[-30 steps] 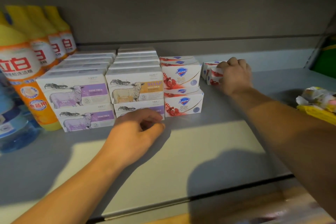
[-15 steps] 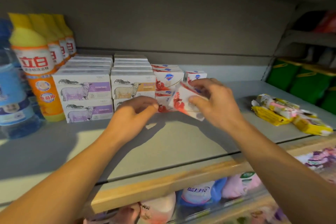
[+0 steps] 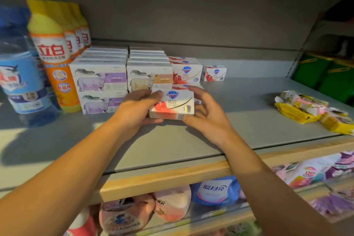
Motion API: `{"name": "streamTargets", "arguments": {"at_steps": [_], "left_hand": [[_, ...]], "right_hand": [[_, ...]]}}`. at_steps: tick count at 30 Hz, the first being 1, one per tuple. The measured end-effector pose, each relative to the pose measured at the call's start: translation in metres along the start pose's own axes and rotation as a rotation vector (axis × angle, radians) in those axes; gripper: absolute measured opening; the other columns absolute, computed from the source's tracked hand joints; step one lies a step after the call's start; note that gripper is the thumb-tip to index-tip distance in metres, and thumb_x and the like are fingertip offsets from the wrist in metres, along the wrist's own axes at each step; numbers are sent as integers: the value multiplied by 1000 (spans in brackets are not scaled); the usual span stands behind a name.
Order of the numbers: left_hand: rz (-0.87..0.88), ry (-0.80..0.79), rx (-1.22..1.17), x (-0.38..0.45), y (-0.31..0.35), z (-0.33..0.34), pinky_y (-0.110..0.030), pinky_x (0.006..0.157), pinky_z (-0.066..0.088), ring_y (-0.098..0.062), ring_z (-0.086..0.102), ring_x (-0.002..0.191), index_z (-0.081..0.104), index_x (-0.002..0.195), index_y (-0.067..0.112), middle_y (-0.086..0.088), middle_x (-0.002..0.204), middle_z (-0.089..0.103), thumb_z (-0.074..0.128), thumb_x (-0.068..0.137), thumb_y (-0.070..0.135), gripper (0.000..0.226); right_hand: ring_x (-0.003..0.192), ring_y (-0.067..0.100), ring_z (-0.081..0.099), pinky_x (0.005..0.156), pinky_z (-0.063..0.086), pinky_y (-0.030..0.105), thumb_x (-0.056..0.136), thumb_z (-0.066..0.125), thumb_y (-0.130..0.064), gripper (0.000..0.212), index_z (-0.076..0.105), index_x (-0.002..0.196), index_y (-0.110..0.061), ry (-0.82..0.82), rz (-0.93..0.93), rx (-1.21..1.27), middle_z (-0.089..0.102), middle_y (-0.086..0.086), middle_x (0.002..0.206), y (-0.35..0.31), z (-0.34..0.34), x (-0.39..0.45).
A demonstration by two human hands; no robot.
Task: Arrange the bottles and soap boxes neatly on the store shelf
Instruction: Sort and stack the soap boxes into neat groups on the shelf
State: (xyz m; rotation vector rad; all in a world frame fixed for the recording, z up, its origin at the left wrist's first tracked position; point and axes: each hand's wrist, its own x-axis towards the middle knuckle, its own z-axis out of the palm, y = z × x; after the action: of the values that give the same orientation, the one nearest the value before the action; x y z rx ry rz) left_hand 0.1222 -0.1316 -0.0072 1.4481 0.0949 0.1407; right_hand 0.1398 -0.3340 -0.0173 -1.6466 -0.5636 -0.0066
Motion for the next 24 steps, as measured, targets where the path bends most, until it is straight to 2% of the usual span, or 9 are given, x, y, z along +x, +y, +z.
{"name": "streamTargets", "arguments": {"at_steps": [2,5,7,10,13,16,18,20,24], "left_hand": [[-29,-19,-33,0,-1,-1,-33,60,59,-25,75,84,69,102,13,-8,99,76,66,92,29,20],[-74,-36,-105,-1,-1,-1,-32,60,58,-25,74,81,69,101,14,-8,94,76,65,91,36,24],[-80,-104,-136,-2,-1,0,-33,65,59,-29,73,79,69,106,13,-12,95,75,67,88,40,32],[-18,-214,-112,-5,-4,0,-34,74,59,-29,70,83,68,111,17,-13,104,74,72,76,39,42],[25,-260,-71,-9,-4,0,-33,72,59,-30,70,83,69,113,18,-19,108,72,73,76,41,43],[47,-190,-65,-10,-2,1,-32,57,57,-30,65,63,72,99,13,-22,88,72,68,85,41,32],[20,-74,-56,-7,-2,2,-31,52,55,-29,63,56,69,102,5,-22,79,72,64,88,46,43],[-35,11,-41,-5,-2,2,-29,48,54,-29,63,51,68,102,1,-23,76,71,61,86,57,59],[-78,26,19,-4,-2,1,-27,43,50,-29,63,47,68,96,1,-24,73,71,55,82,71,73]], "right_hand": [[105,14,67,74,57,27,70,74,-16,63,55,126,-38,16,31,18,68,-6,117,1,-1,3],[98,13,70,80,56,24,69,73,-30,50,60,118,-33,84,87,19,70,-1,113,5,-2,6],[83,8,71,71,55,20,70,71,-43,41,65,108,-27,157,131,36,74,0,100,6,-2,8],[60,9,64,57,50,22,65,60,-65,50,71,89,-23,229,195,18,73,-3,76,3,-3,9],[52,10,59,54,49,27,66,51,-74,52,74,83,-30,215,233,-27,73,-2,71,2,-3,9],[50,12,59,52,48,28,65,40,-81,64,74,83,-29,214,269,-94,72,1,66,-1,-2,10],[52,17,60,51,47,30,65,37,-82,71,72,88,-25,173,263,-92,70,8,65,-2,-1,9],[56,19,60,53,45,29,66,42,-81,65,72,86,-26,109,241,-83,70,11,69,-3,-1,7],[54,10,59,52,46,22,72,49,-74,61,71,80,-18,113,211,-139,69,2,65,-2,0,4]]}}
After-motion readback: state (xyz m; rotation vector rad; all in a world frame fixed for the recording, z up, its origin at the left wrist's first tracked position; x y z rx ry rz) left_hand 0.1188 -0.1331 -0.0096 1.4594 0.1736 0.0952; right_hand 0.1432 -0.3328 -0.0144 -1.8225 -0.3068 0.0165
